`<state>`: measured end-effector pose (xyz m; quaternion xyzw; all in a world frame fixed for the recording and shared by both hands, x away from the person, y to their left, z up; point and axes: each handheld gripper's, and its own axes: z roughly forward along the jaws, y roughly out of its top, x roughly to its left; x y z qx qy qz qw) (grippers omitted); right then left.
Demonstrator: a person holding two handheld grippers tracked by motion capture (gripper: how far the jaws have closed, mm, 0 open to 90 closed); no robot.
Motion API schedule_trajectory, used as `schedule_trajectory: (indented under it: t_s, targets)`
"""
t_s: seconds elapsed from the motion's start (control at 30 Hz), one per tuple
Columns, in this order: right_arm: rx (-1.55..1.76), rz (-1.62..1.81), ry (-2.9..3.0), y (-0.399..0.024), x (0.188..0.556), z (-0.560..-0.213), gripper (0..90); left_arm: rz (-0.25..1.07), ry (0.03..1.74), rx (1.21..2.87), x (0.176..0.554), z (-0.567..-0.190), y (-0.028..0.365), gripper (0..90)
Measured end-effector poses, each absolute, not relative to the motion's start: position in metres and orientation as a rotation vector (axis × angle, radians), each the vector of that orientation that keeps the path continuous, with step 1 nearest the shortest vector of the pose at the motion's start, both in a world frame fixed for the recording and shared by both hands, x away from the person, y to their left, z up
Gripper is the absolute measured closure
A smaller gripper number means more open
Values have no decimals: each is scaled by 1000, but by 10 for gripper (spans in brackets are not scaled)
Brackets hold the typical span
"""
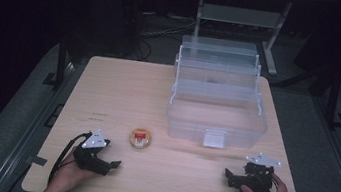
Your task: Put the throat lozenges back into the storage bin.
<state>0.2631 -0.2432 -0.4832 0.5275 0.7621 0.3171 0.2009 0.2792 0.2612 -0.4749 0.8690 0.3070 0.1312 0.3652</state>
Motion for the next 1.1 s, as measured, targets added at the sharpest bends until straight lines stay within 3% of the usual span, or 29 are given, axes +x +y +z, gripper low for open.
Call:
schedule_trajectory:
  t_s: [1.1]
  targets:
    - [1474,886,2129,-243,263,-483,0,332,834,2281,281,-460,257,138]
